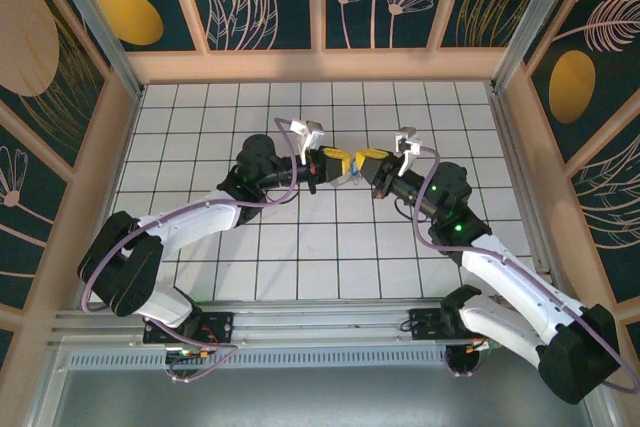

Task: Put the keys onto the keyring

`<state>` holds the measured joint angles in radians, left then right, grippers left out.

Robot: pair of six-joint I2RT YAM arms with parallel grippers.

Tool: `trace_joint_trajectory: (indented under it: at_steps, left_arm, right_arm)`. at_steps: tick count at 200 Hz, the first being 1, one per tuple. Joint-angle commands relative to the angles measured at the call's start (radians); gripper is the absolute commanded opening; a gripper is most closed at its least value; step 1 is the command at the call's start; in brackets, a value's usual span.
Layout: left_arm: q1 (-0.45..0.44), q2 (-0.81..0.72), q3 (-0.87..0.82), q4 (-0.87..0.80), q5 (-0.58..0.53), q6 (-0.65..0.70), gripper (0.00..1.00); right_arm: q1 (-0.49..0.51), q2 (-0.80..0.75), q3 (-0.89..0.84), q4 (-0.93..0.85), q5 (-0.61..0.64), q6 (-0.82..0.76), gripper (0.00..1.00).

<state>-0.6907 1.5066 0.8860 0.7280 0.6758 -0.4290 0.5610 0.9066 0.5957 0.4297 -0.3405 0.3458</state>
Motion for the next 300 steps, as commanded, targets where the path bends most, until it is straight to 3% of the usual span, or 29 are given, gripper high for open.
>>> trace_joint_trajectory:
  at_steps: [1, 79, 133, 201, 232, 245, 258, 300]
  left_arm:
    - [-0.006, -0.003, 0.034, 0.016, 0.01, 0.027, 0.0]
    - [-0.006, -0.008, 0.023, 0.049, 0.016, 0.018, 0.0]
    - [-0.005, -0.037, -0.005, 0.089, -0.018, 0.011, 0.0]
    - [-0.006, -0.028, -0.005, 0.113, -0.029, -0.005, 0.0]
    - [-0.005, -0.028, -0.008, 0.129, -0.046, -0.013, 0.0]
    - [-0.006, -0.029, -0.009, 0.131, -0.054, -0.014, 0.0]
    - [-0.006, -0.029, -0.009, 0.134, -0.063, -0.016, 0.0]
    - [-0.005, -0.042, -0.007, 0.113, -0.099, -0.002, 0.0]
  right_arm:
    - [-0.001, -0.038, -0.003, -0.014, 0.038, -0.025, 0.0]
    - [-0.009, -0.024, -0.014, -0.029, 0.06, -0.027, 0.0]
    - [-0.09, -0.043, -0.053, -0.025, 0.016, 0.014, 0.0]
    - [-0.092, -0.004, -0.051, 0.014, -0.195, 0.028, 0.0]
    - [-0.096, -0.001, -0.059, -0.016, -0.217, 0.015, 0.0]
    - [-0.106, -0.019, -0.07, -0.032, -0.203, 0.018, 0.21]
    - [-0.136, -0.054, -0.089, -0.045, -0.188, 0.029, 0.36]
    - [-0.239, -0.121, -0.129, -0.026, -0.197, 0.115, 0.47]
